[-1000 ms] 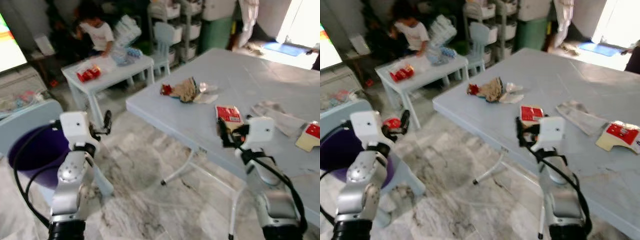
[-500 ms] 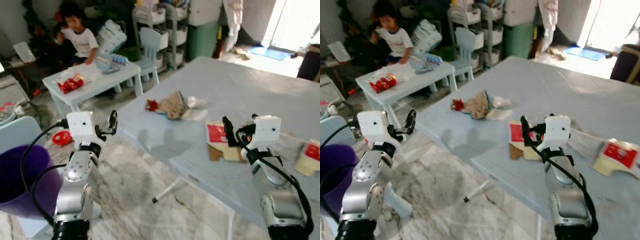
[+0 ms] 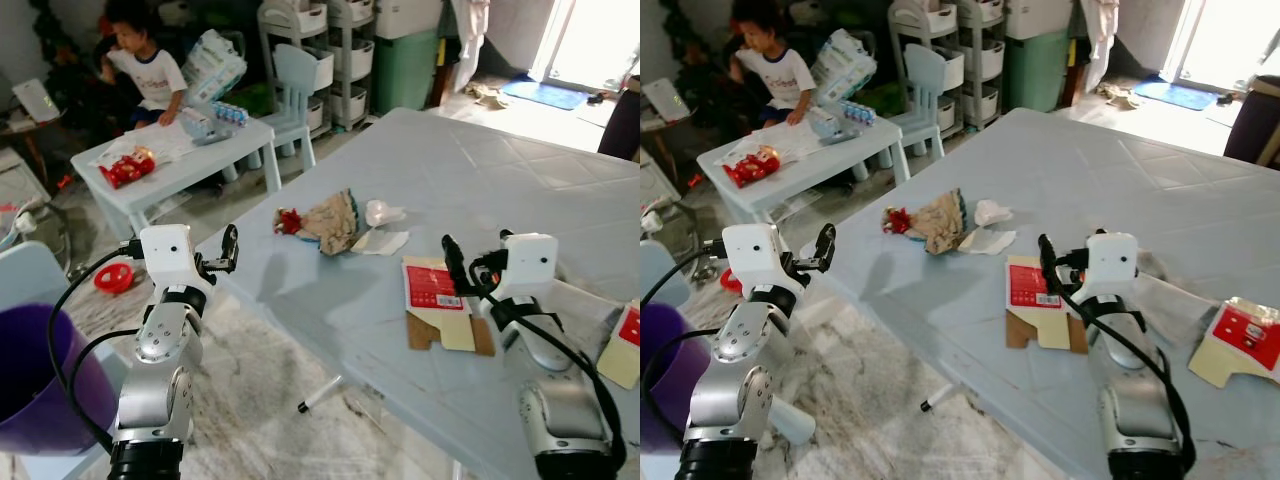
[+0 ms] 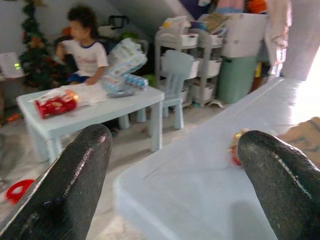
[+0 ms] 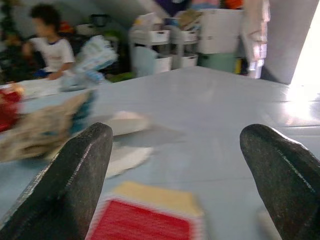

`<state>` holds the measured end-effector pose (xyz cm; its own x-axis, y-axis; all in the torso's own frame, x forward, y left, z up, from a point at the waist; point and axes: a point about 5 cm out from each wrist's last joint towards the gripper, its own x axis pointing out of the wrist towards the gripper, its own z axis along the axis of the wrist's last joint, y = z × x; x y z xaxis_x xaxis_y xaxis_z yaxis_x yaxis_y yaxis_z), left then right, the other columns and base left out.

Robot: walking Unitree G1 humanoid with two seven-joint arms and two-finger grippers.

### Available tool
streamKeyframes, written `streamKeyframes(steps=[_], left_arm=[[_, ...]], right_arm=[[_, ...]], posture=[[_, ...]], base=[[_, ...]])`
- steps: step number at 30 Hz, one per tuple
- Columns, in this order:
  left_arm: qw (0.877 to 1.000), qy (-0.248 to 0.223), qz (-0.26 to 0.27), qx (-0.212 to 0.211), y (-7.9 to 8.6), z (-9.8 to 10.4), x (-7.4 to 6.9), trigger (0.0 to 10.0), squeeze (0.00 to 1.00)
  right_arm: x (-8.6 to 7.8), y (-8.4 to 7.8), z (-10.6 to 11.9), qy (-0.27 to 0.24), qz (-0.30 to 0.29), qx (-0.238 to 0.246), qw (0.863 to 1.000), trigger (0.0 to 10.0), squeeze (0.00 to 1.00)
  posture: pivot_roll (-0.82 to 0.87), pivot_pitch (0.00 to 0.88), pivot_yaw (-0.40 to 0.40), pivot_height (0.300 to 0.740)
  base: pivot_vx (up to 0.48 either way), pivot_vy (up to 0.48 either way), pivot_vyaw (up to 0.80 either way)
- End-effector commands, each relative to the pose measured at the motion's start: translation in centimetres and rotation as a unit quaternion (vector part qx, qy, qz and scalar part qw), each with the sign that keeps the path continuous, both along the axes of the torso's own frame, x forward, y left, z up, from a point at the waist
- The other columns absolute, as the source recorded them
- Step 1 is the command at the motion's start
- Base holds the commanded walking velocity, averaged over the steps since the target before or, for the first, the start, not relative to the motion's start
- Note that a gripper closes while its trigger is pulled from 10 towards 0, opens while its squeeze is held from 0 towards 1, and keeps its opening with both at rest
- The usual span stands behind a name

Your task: Picking trash to rubbish bin

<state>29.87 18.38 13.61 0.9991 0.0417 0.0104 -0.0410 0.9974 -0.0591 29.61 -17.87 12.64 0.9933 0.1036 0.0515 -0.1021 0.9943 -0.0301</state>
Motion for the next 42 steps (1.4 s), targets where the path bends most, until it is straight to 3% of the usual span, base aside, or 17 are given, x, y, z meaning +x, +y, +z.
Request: streamKeyframes(steps=[1, 4, 7, 12, 13, 14, 20, 21, 32, 33, 34, 35, 36, 37, 38, 39, 42], left_arm=[[1.000, 0.024, -0.006, 0.006, 0.0, -0.7, 0.0, 10.0, 0.00], [0.999, 0.042, -0.031, -0.002, -0.7, -1.4, -0.1, 10.0, 0.00], [0.993, 0.057, -0.106, 0.000, -3.1, -1.9, -0.4, 10.0, 0.00], [0.984, 0.078, -0.160, -0.006, -4.9, -2.5, -0.9, 10.0, 0.00], [0.982, 0.078, -0.170, -0.002, -5.2, -2.6, -1.0, 10.0, 0.00], [0.981, 0.078, -0.177, 0.003, -5.4, -2.6, -1.1, 10.0, 0.00], [0.979, 0.078, -0.190, 0.005, -5.6, -2.6, -1.3, 10.0, 0.00], [0.978, 0.076, -0.193, -0.001, -5.5, -2.6, -1.4, 10.0, 1.00], [0.976, 0.074, -0.205, 0.008, -5.3, -2.6, -2.4, 10.0, 1.00], [0.975, 0.077, -0.207, 0.007, -5.3, -2.7, -2.5, 10.0, 0.92], [0.975, 0.080, -0.209, 0.007, -5.2, -2.7, -2.6, 10.0, 0.65], [0.974, 0.082, -0.210, 0.008, -5.1, -2.8, -2.8, 10.0, 0.15], [0.974, 0.083, -0.212, 0.009, -5.1, -2.8, -2.9, 10.0, 0.00], [0.973, 0.084, -0.213, 0.010, -5.0, -2.8, -3.0, 10.0, 0.00], [0.973, 0.086, -0.212, 0.013, -4.8, -2.9, -3.3, 10.0, 0.00], [0.974, 0.089, -0.209, 0.015, -4.6, -3.0, -3.5, 10.0, 0.00], [0.974, 0.093, -0.206, 0.014, -4.4, -3.0, -3.6, 10.0, 0.00]], right_arm=[[0.0, -0.2, 0.5, -0.003, -0.001, -0.005, 1.000, 10.0, 0.00], [0.0, 0.0, 0.1, 0.012, 0.006, 0.004, 1.000, 10.0, 0.00], [-0.1, 0.5, -0.5, 0.035, 0.023, 0.013, 0.999, 10.0, 0.00], [-0.2, 0.8, -1.0, 0.056, 0.028, 0.006, 0.998, 10.0, 0.00], [-0.2, 0.8, -1.0, 0.056, 0.027, 0.005, 0.998, 10.0, 0.02], [-0.2, 0.8, -1.1, 0.057, 0.026, 0.005, 0.998, 10.0, 0.20], [-0.4, 0.4, -1.2, 0.063, 0.017, -0.003, 0.998, 10.0, 0.27], [-0.4, 0.1, -1.4, 0.067, 0.008, -0.007, 0.998, 10.0, 1.00], [-0.4, -0.2, -1.5, 0.074, -0.006, -0.018, 0.997, 10.0, 1.00], [-0.4, -0.1, -1.6, 0.080, -0.004, -0.018, 0.997, 10.0, 1.00], [-0.5, -0.1, -1.7, 0.088, -0.002, -0.017, 0.996, 10.0, 1.00], [-0.5, -0.1, -1.9, 0.094, -0.001, -0.017, 0.995, 10.0, 1.00], [-0.5, -0.1, -2.0, 0.099, -0.003, -0.015, 0.995, 10.0, 0.56], [-0.5, -0.1, -2.0, 0.102, -0.004, -0.015, 0.995, 10.0, 0.56], [-0.4, 0.0, -2.3, 0.118, -0.001, -0.010, 0.993, 10.0, 0.00], [-0.3, 0.2, -2.9, 0.144, -0.002, 0.005, 0.990, 10.0, 0.00], [-0.2, 0.5, -3.2, 0.158, -0.003, 0.021, 0.987, 10.0, 0.00]], posture=[[0.03, 0.000, 0.038, 0.740], [0.03, 0.000, 0.039, 0.740], [0.02, 0.000, 0.040, 0.740], [0.02, 0.000, 0.043, 0.740], [0.02, 0.000, 0.043, 0.740], [0.02, 0.000, 0.043, 0.740], [0.02, 0.000, 0.043, 0.740], [0.02, 0.000, 0.042, 0.740], [0.03, 0.000, 0.038, 0.740], [0.03, 0.000, 0.037, 0.740], [0.04, 0.000, 0.036, 0.740], [0.04, 0.000, 0.036, 0.740], [0.04, 0.000, 0.035, 0.740], [0.04, 0.000, 0.035, 0.740], [0.05, 0.000, 0.035, 0.740], [0.06, 0.000, 0.034, 0.740], [0.07, 0.000, 0.035, 0.740]], base=[[0.000, 0.000, 0.00], [0.000, 0.000, 0.00], [0.000, 0.000, 0.00], [0.000, 0.000, 0.00], [0.000, 0.000, 0.00], [0.000, 0.000, 0.00], [0.000, 0.000, 0.00], [0.000, 0.000, 0.00], [0.000, 0.000, 0.00], [0.000, 0.000, 0.00], [0.000, 0.000, 0.00], [0.000, 0.000, 0.00], [0.000, 0.000, 0.00], [0.000, 0.000, 0.00], [0.000, 0.000, 0.00], [0.000, 0.000, 0.00], [0.000, 0.000, 0.00]])
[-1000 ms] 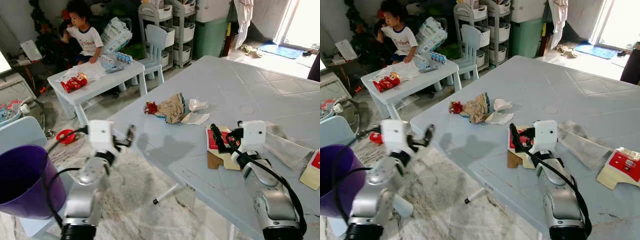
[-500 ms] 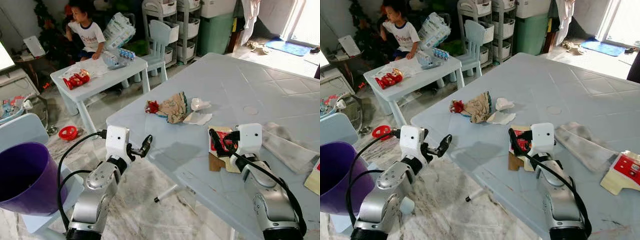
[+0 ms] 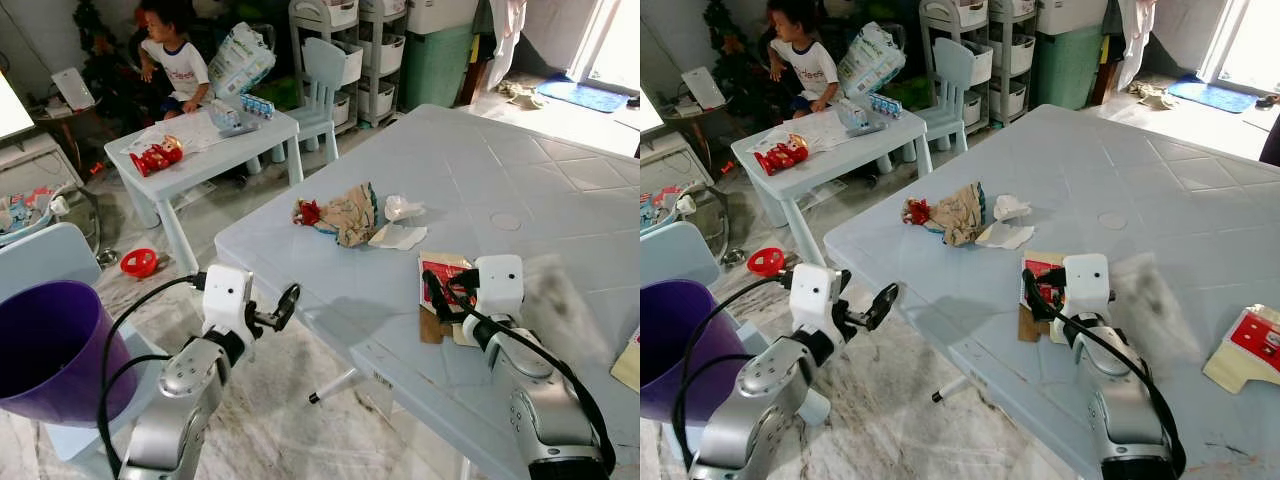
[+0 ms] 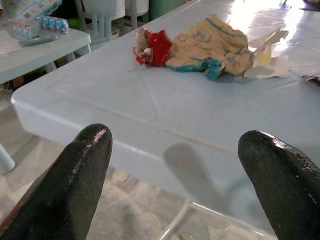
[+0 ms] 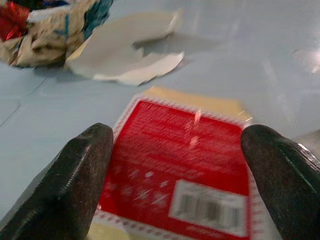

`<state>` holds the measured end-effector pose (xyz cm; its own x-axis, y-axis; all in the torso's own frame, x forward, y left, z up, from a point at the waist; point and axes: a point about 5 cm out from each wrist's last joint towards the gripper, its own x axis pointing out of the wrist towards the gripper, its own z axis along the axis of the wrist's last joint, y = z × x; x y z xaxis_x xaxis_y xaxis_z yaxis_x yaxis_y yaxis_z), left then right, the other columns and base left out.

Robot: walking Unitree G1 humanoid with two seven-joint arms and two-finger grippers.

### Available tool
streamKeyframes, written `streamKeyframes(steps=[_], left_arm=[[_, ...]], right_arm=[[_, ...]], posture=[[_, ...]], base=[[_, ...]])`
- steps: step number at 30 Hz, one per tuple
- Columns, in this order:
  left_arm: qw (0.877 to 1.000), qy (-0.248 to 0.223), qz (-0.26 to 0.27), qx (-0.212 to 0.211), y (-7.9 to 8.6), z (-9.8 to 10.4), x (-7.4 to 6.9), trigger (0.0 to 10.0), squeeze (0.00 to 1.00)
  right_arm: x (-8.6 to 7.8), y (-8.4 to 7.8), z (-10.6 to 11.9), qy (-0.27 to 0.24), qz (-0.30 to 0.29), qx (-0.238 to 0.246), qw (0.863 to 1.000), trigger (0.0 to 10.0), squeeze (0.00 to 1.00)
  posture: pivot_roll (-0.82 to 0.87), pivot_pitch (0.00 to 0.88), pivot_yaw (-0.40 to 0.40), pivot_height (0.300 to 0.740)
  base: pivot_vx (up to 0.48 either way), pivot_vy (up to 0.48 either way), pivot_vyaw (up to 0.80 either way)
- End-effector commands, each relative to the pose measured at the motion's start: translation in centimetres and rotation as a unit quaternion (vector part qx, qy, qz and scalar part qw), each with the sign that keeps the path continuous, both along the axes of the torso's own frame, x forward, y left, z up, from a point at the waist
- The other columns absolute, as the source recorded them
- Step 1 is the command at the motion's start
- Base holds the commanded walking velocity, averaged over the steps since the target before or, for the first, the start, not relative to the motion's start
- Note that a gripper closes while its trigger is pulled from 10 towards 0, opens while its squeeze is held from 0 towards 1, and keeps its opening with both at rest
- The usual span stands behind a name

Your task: Picking trash to rubbish bin

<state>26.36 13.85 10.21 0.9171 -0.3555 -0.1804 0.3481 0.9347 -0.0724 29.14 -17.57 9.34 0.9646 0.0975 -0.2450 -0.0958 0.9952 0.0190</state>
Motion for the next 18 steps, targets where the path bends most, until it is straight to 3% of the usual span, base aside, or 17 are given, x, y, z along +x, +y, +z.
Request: streamKeyframes(steps=[1, 10, 18], left_arm=[[1.000, -0.001, -0.004, 0.005, 0.3, 0.4, -0.2, 10.0, 0.00], [1.000, 0.003, -0.002, 0.013, 1.0, 0.7, -0.2, 10.0, 0.00], [1.000, 0.004, -0.009, 0.015, 0.6, 0.7, -0.3, 10.0, 0.00]], right_arm=[[0.4, 0.5, 0.1, 0.007, 0.003, 0.017, 1.000, 10.0, 0.00], [0.7, 0.5, 0.3, 0.018, -0.002, 0.010, 1.000, 10.0, 0.00], [0.0, 0.4, -1.3, 0.062, 0.012, -0.046, 0.997, 10.0, 0.00]], posture=[[0.08, 0.000, 0.035, 0.740], [0.08, 0.000, 0.039, 0.740], [0.08, 0.000, 0.043, 0.740]], base=[[0.000, 0.000, 0.00], [0.000, 0.000, 0.00], [0.000, 0.000, 0.00]])
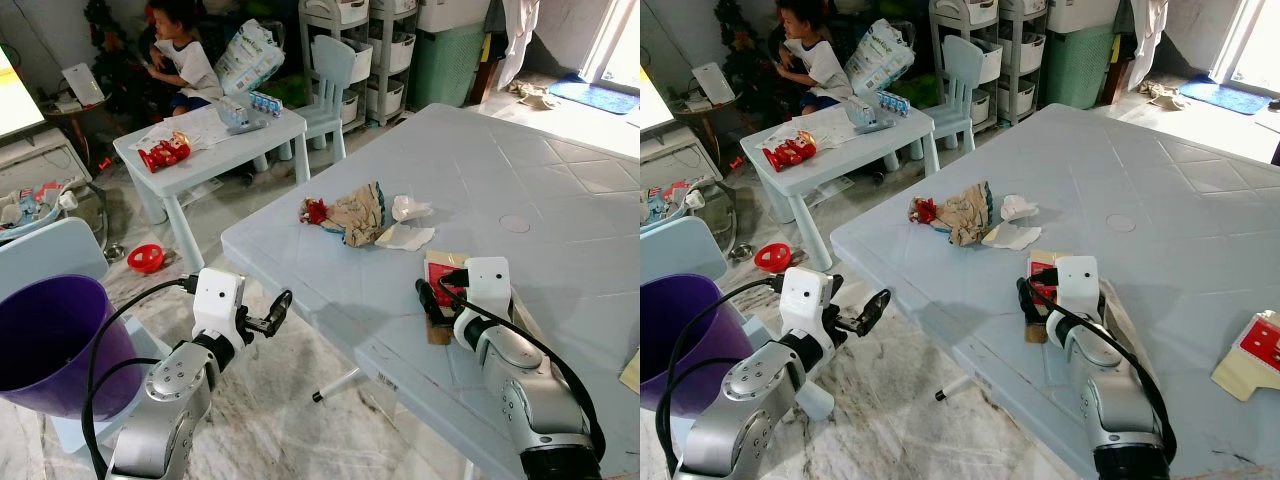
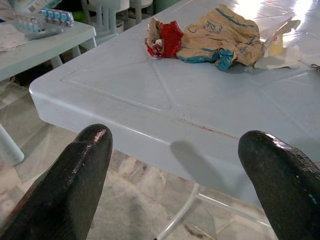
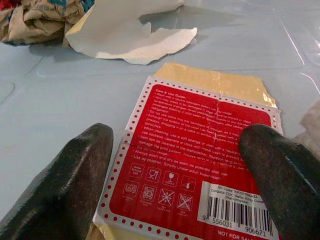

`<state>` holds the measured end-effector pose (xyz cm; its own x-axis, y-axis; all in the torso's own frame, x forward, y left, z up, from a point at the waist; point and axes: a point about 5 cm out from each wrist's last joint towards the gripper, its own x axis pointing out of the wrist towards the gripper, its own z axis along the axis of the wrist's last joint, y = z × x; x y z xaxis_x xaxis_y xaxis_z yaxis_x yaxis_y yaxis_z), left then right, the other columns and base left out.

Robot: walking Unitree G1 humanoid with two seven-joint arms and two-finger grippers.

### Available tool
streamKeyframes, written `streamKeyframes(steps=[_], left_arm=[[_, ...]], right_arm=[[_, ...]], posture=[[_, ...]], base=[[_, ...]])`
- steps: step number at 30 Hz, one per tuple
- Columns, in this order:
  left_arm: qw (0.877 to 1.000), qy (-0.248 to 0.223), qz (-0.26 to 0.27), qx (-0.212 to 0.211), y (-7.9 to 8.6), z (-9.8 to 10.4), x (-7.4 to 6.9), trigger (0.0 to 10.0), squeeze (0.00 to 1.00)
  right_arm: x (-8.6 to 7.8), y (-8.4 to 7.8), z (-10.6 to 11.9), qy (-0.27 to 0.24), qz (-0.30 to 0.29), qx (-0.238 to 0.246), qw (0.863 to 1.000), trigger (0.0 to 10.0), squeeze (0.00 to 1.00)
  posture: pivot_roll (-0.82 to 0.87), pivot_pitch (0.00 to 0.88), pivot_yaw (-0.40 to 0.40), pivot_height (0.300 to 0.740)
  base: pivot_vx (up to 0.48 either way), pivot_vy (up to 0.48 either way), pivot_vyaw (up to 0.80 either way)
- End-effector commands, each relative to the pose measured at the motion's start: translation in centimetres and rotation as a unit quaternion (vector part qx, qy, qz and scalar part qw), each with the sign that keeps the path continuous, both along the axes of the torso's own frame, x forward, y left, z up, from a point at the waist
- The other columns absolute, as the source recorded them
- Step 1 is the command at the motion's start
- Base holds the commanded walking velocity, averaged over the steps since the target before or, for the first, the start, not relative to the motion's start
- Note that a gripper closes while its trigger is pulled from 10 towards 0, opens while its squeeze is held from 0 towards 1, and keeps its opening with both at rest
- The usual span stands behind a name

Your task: Picking trash to rubbish bin

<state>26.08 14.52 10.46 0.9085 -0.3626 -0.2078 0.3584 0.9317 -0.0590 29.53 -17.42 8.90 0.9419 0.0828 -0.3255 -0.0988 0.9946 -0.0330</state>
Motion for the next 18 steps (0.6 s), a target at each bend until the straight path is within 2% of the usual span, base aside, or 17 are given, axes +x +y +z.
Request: streamKeyframes(steps=[1, 14, 18], left_arm=[[1.000, -0.007, -0.003, 0.004, -0.1, 0.5, -0.1, 10.0, 0.00], [1.000, -0.005, -0.006, 0.004, -0.3, 0.5, 0.0, 10.0, 0.00], [1.000, -0.005, -0.009, 0.005, -0.5, 0.4, 0.1, 10.0, 0.00]], right_arm=[[-0.4, 0.4, -0.8, 0.022, 0.015, -0.020, 0.999, 10.0, 0.00], [-0.2, 1.3, 1.0, -0.015, 0.053, -0.062, 0.997, 10.0, 0.00], [-0.3, 1.0, 0.6, -0.005, 0.054, -0.079, 0.995, 10.0, 0.00]], posture=[[0.08, 0.000, 0.043, 0.740], [0.07, 0.000, 0.045, 0.740], [0.07, 0.000, 0.044, 0.740]], base=[[0.000, 0.000, 0.00], [0.000, 0.000, 0.00], [0.000, 0.000, 0.00]])
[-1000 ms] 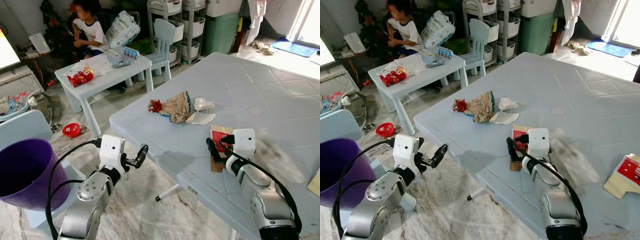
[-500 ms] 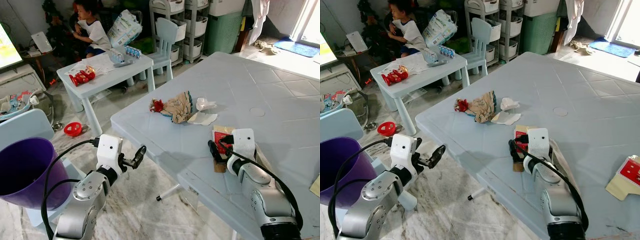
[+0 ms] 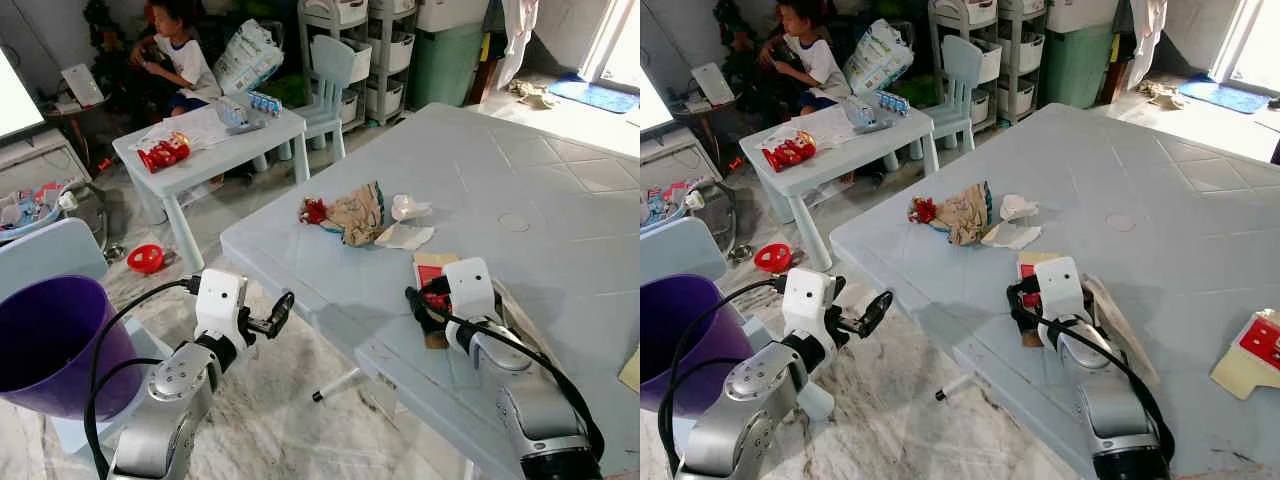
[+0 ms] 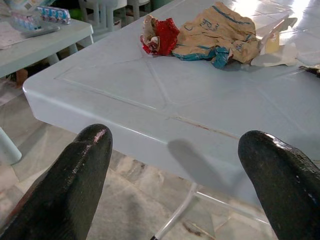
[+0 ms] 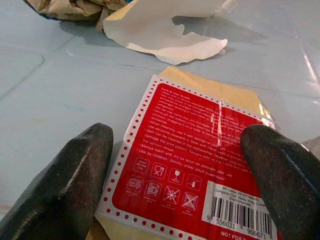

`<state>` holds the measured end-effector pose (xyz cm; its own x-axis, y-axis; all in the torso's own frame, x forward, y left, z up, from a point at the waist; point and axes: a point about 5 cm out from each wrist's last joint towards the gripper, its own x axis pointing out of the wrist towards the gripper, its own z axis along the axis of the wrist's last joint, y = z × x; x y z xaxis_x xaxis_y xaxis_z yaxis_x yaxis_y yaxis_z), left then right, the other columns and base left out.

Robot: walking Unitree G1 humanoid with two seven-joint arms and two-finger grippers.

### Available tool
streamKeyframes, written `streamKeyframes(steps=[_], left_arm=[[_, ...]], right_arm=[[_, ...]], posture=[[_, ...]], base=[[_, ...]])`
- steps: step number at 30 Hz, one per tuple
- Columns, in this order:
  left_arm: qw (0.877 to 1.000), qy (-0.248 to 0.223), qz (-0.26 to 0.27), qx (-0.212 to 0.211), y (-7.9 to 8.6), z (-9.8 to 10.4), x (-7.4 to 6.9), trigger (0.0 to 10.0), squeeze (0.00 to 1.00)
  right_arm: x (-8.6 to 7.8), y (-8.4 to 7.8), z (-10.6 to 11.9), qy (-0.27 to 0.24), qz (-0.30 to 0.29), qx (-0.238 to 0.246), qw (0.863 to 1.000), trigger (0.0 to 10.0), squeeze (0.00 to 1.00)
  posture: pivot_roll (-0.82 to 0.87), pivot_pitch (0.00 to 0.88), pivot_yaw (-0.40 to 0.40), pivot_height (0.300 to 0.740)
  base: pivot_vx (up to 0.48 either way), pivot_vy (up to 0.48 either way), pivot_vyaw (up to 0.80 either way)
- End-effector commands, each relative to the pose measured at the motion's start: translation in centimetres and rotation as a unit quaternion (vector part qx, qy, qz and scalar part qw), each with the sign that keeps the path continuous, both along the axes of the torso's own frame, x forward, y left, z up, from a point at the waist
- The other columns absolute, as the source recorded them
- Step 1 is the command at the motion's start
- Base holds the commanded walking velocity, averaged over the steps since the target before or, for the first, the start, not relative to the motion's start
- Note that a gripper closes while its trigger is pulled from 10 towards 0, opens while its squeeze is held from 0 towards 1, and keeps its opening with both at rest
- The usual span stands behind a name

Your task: Picking trash to rubbish bin

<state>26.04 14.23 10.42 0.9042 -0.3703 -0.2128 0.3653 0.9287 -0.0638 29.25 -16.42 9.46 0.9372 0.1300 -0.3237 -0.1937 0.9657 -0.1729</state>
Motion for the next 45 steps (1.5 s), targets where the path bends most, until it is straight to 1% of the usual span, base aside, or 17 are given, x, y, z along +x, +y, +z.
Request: streamKeyframes(steps=[1, 2, 6, 7, 8, 9, 14, 23, 34, 45], left_arm=[[1.000, -0.008, -0.005, 0.006, -0.2, 0.4, 0.1, 10.0, 0.00], [1.000, -0.008, -0.006, 0.006, -0.3, 0.4, 0.1, 10.0, 0.00], [1.000, -0.010, -0.005, 0.005, -0.3, 0.5, 0.2, 10.0, 0.00], [1.000, -0.010, -0.005, 0.005, -0.3, 0.5, 0.2, 10.0, 0.00], [1.000, -0.010, -0.006, 0.005, -0.3, 0.5, 0.2, 10.0, 0.00], [1.000, -0.010, -0.006, 0.006, -0.3, 0.5, 0.2, 10.0, 0.00], [1.000, -0.011, -0.007, 0.006, -0.4, 0.5, 0.2, 10.0, 0.00], [1.000, -0.011, -0.007, 0.007, -0.4, 0.5, 0.3, 10.0, 0.00], [1.000, -0.010, -0.009, 0.007, -0.5, 0.5, 0.3, 10.0, 0.00], [1.000, -0.009, -0.010, 0.007, -0.5, 0.4, 0.3, 10.0, 0.00]], right_arm=[[-0.1, -0.1, -0.1, 0.007, 0.004, -0.011, 1.000, 10.0, 0.00], [-0.1, -0.2, -0.2, 0.010, 0.004, -0.013, 1.000, 10.0, 0.00], [-0.6, -0.8, -1.3, 0.031, 0.007, -0.052, 0.998, 10.0, 0.00], [-0.7, -0.9, -1.4, 0.035, 0.007, -0.053, 0.998, 10.0, 0.00], [-0.8, -1.0, -1.7, 0.041, 0.006, -0.056, 0.998, 6.4, 0.00], [-0.9, -1.2, -1.9, 0.045, 0.002, -0.057, 0.997, 0.0, 0.00], [-1.1, -1.4, -2.3, 0.053, -0.004, -0.058, 0.997, 0.0, 0.00], [-1.1, -1.4, -2.3, 0.052, -0.008, -0.048, 0.997, 0.0, 0.00], [-0.9, -1.2, -2.0, 0.045, -0.010, -0.023, 0.999, 0.0, 0.00], [-0.8, -1.1, -1.8, 0.039, -0.012, -0.014, 0.999, 0.0, 0.00]], posture=[[0.07, 0.000, 0.044, 0.740], [0.07, 0.000, 0.043, 0.740], [0.06, 0.000, 0.044, 0.740], [0.06, 0.000, 0.044, 0.740], [0.06, 0.000, 0.044, 0.740], [0.06, 0.000, 0.045, 0.740], [0.06, 0.000, 0.045, 0.740], [0.06, 0.000, 0.046, 0.740], [0.06, 0.000, 0.047, 0.740], [0.06, 0.000, 0.047, 0.740]], base=[[0.000, 0.000, 0.00], [0.000, 0.000, 0.00], [0.000, 0.000, 0.00], [0.000, 0.000, 0.00], [0.000, 0.000, 0.00], [0.000, 0.000, 0.00], [0.000, 0.000, 0.00], [0.000, 0.000, 0.00], [0.000, 0.000, 0.00], [0.000, 0.000, 0.00]])
